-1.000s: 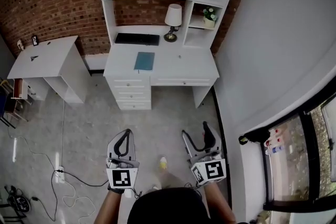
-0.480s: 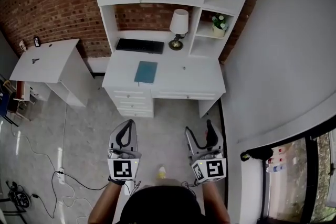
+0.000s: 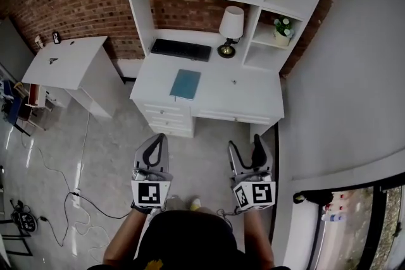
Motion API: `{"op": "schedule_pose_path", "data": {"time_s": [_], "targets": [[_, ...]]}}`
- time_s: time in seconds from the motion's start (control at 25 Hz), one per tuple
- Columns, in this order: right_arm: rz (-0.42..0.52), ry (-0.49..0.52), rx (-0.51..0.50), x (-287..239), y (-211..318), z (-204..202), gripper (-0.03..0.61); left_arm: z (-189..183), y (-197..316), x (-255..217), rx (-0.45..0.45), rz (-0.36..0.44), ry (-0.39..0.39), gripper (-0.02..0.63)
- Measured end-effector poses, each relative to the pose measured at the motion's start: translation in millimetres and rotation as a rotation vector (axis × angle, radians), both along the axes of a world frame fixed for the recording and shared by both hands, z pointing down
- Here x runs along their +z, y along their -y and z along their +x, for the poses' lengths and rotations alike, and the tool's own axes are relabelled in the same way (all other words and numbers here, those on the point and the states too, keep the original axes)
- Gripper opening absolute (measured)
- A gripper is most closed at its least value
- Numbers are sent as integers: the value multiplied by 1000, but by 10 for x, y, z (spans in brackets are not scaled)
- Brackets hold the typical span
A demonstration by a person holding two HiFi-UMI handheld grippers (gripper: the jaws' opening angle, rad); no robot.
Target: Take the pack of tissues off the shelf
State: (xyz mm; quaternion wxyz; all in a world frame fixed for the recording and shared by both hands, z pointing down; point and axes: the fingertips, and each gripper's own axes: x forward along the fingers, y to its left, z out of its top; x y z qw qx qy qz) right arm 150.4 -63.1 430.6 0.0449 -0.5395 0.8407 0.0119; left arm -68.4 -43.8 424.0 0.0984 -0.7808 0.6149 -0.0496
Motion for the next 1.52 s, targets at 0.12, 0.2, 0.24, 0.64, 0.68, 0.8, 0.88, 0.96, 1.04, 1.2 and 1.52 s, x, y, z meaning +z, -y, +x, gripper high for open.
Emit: {"op": "schedule_pose_path", "data": {"time_s": [0.12, 0.2, 0.24, 0.64, 0.68, 0.8, 0.88, 0.96, 1.04, 1.2, 1.52], "targets": [[0, -3, -15, -4, 148, -35, 327, -62, 132, 67, -19, -20, -17, 11], [2, -5, -16, -1, 231, -51, 327, -76, 235, 53, -19, -9, -15, 11], [1, -5, -14, 16, 275, -55, 327, -80, 294, 54, -16, -3, -14, 11], [2, -37, 54, 108, 1094, -179, 327, -285, 1315, 169, 30, 24, -25, 11], [2, -43, 59, 93, 1223, -216, 327, -331, 1456, 150, 33, 31, -27, 11], [12, -81, 61, 10, 1624, -405, 327, -540, 1901, 69, 21, 72, -11, 11], [22, -100, 67, -77, 1892, -518, 327, -679, 2213, 26, 16, 79, -8, 11], [26, -110, 73, -195, 2169, -619, 327, -789, 2517, -51, 27, 75, -30, 11], [33, -120, 75, -324, 2441, -738, 327, -904, 2794, -153, 36, 79, -34, 11], [46, -128, 81, -452, 2980, -985, 327, -1155, 3284, -287, 45, 103, -65, 11], [-7, -146, 78, -441, 3775, -1374, 327, -1573, 4122, -246, 37, 25, -97, 11]]}}
